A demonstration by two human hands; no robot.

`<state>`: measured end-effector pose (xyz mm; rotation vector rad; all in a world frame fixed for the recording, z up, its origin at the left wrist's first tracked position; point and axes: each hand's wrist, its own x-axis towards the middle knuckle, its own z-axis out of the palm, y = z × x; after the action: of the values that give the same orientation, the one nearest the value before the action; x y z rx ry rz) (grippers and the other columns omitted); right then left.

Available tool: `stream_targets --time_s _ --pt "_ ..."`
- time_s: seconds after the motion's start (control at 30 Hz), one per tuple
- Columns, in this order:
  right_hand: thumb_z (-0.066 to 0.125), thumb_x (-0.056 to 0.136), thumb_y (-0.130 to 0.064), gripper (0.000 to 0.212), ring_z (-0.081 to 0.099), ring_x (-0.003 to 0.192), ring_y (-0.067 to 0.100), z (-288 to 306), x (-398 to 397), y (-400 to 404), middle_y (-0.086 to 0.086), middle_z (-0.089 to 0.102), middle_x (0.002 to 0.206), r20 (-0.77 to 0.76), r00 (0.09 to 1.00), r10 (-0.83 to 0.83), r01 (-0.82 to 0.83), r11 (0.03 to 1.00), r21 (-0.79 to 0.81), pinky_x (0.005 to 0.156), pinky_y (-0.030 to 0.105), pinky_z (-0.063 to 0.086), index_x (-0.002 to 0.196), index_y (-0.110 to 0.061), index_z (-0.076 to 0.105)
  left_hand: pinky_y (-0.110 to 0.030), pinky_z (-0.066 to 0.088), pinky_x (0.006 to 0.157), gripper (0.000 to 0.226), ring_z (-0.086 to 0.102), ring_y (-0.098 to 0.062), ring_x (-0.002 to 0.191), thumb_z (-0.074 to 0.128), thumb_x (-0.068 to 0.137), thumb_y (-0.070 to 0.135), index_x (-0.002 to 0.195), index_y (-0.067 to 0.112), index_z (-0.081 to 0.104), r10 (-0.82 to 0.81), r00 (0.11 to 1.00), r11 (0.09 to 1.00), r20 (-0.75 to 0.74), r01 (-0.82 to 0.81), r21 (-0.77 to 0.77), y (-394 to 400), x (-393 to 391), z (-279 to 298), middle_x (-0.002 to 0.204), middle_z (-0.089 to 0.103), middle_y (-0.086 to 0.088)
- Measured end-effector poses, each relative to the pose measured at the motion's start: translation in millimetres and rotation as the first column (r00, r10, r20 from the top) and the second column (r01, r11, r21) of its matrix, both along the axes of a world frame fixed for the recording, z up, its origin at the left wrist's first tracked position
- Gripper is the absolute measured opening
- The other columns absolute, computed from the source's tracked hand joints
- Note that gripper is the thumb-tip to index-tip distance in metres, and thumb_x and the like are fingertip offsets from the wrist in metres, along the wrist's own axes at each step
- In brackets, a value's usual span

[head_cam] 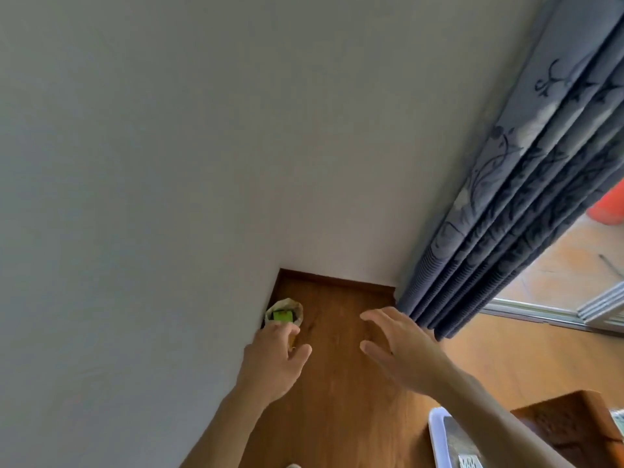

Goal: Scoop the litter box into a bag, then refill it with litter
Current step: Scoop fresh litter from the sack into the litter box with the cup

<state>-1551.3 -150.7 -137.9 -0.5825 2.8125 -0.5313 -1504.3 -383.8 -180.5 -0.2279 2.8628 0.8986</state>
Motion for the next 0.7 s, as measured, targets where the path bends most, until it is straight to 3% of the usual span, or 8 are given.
stream_targets --time_s 0.2,0.4,0.53,0.7 --pt "0.044 0.096 -0.051 0.045 0.041 0.125 0.003 -11.0 -76.1 -28.7 -0.018 0.038 0.143 0.056 0.998 -0.019 0.021 0.999 -0.026 0.093 0.018 0.031 0.139 -0.04 0.035 -0.028 0.05 0.096 0.04 0.053 -0.005 0.108 0.05 0.094 0.059 0.125 0.035 0.054 -0.007 0.999 1.0 0.036 0.008 -0.024 -37.9 -75.2 -9.0 0.123 0.056 0.016" --pt "0.048 0.094 -0.049 0.045 0.04 0.122 0.001 -53.0 -173.2 -45.5 -0.019 0.04 0.14 0.18 0.984 0.014 0.003 0.996 -0.092 0.103 0.025 0.039 0.137 -0.04 0.037 -0.025 0.042 0.101 0.035 0.047 -0.004 0.115 0.05 0.097 0.053 0.127 0.035 0.05 0.025 0.99 0.999 0.141 -0.021 -0.031 -57.8 -149.9 -36.0 0.126 0.049 0.016" --pt "0.036 0.092 -0.063 0.051 0.041 0.122 0.001 -87.8 -253.9 -59.4 -0.017 0.041 0.139 0.267 0.963 0.027 0.011 0.99 -0.139 0.105 0.025 0.037 0.136 -0.038 0.038 -0.022 0.039 0.103 0.021 0.045 -0.001 0.115 0.049 0.098 0.051 0.115 0.044 0.04 0.09 0.976 0.996 0.199 -0.089 -0.015 -65.2 -211.9 -53.5 0.124 0.047 0.018" --pt "0.045 0.095 -0.048 0.048 0.041 0.126 0.004 -128.3 -332.4 -77.0 -0.013 0.04 0.141 0.349 0.937 0.012 0.022 0.995 -0.095 0.107 0.027 0.038 0.14 -0.034 0.037 -0.012 0.032 0.096 0.042 0.045 0.0 0.116 0.048 0.099 0.052 0.136 0.035 0.04 0.181 0.957 0.983 0.228 -0.182 -0.016 -72.5 -289.9 -84.8 0.132 0.048 0.018"
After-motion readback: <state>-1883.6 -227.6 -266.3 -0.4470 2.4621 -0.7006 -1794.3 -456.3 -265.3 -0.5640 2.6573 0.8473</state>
